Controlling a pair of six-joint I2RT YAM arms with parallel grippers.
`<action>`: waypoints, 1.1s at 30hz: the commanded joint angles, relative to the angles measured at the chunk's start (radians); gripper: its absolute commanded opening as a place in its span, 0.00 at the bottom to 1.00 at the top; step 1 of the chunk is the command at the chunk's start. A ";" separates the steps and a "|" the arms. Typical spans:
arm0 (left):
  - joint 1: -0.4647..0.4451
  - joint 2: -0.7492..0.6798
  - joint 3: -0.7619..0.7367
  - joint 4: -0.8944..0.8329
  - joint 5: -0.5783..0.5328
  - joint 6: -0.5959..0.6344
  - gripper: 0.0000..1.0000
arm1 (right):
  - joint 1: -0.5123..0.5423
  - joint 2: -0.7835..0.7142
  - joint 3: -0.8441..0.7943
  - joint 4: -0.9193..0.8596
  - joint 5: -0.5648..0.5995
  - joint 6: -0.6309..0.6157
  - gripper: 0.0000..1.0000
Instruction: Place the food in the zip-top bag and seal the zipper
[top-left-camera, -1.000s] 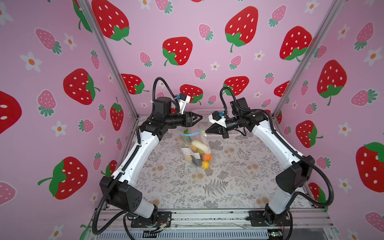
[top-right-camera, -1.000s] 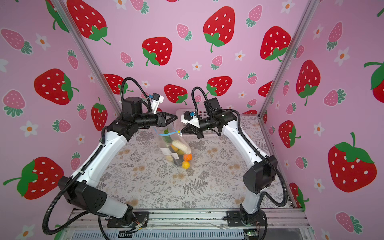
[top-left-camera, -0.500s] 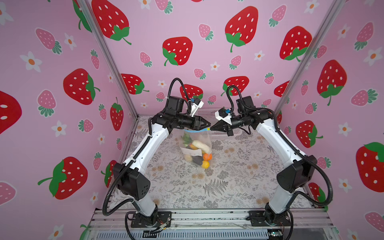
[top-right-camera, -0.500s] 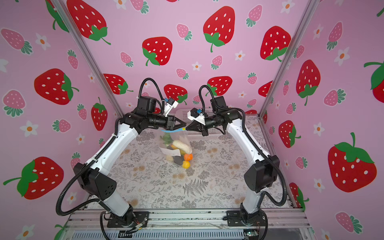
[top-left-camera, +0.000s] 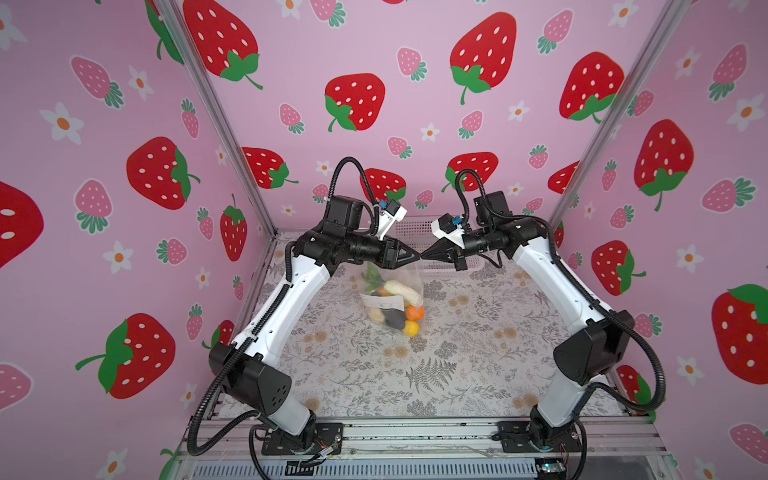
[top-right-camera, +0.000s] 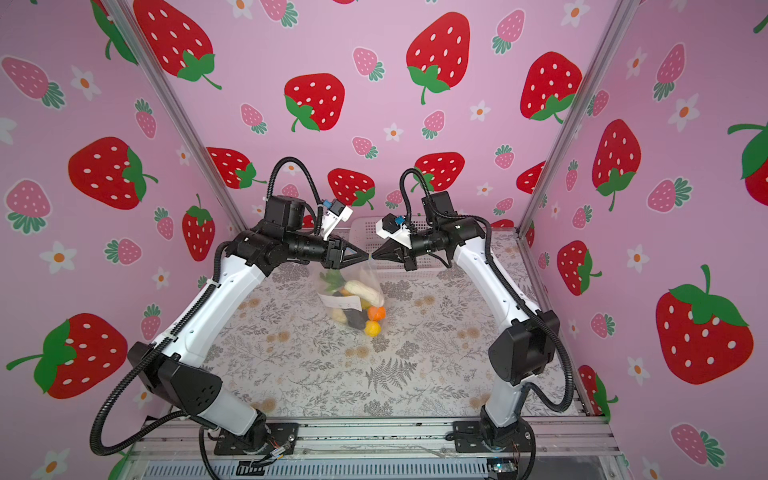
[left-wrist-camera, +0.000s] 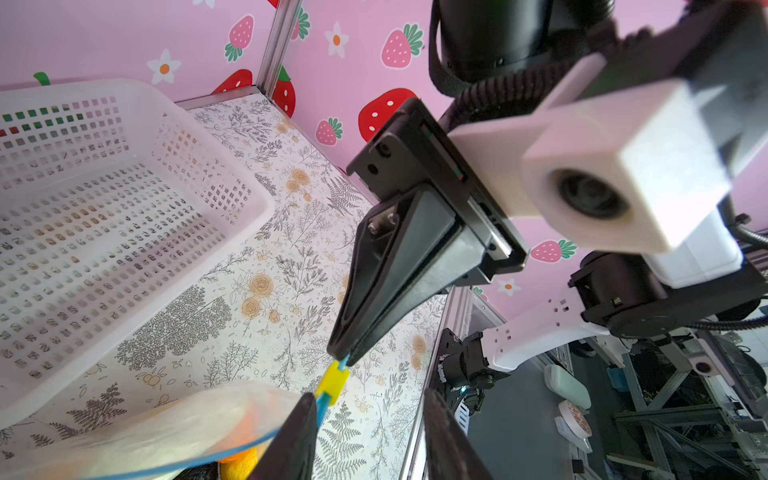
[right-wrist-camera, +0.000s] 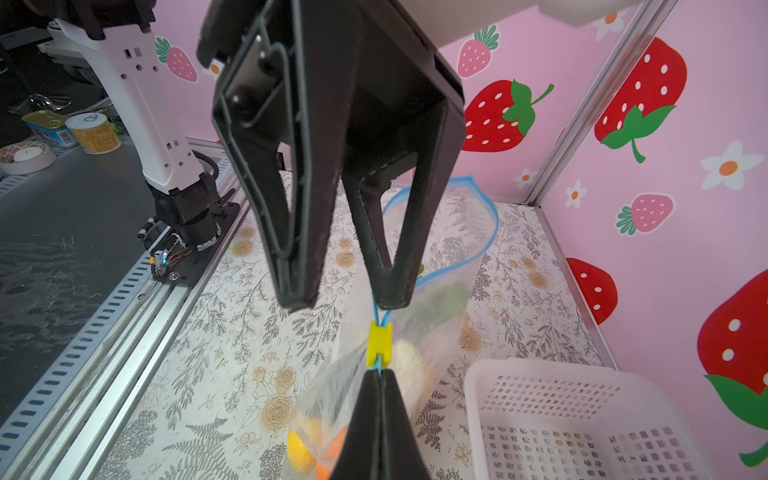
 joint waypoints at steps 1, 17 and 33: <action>-0.019 0.001 0.008 -0.033 -0.046 0.065 0.44 | -0.005 -0.001 -0.002 0.009 -0.070 -0.009 0.00; -0.026 0.068 0.143 -0.017 -0.046 0.151 0.46 | -0.006 0.000 -0.015 0.018 -0.089 -0.003 0.00; -0.040 0.085 0.153 -0.162 -0.086 0.243 0.21 | -0.006 -0.008 -0.015 0.022 -0.089 0.002 0.00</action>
